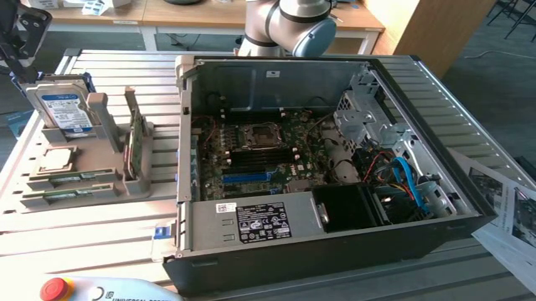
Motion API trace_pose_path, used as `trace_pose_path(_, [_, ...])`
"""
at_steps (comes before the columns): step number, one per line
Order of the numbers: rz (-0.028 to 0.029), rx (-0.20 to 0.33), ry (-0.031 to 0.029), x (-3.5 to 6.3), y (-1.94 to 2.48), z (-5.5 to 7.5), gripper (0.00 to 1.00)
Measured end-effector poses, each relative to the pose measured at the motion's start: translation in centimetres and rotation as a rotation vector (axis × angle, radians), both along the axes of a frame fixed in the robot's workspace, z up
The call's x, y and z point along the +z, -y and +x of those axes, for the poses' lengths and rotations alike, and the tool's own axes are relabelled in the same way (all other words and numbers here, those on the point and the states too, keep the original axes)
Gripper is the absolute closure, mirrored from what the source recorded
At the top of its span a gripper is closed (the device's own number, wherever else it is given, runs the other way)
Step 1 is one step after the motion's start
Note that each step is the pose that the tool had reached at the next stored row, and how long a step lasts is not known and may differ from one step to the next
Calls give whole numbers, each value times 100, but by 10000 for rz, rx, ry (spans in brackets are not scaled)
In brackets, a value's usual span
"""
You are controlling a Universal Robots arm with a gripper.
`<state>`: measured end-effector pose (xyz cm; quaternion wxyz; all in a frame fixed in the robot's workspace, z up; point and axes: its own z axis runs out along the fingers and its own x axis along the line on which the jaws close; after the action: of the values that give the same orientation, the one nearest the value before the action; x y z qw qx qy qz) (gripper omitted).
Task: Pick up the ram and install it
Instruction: 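Pick up the ram and move it above insertion slot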
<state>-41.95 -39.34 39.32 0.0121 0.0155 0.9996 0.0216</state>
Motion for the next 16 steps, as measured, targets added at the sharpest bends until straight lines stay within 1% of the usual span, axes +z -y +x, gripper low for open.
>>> trace_pose_path(16, [0,499,0,0,0,0,90])
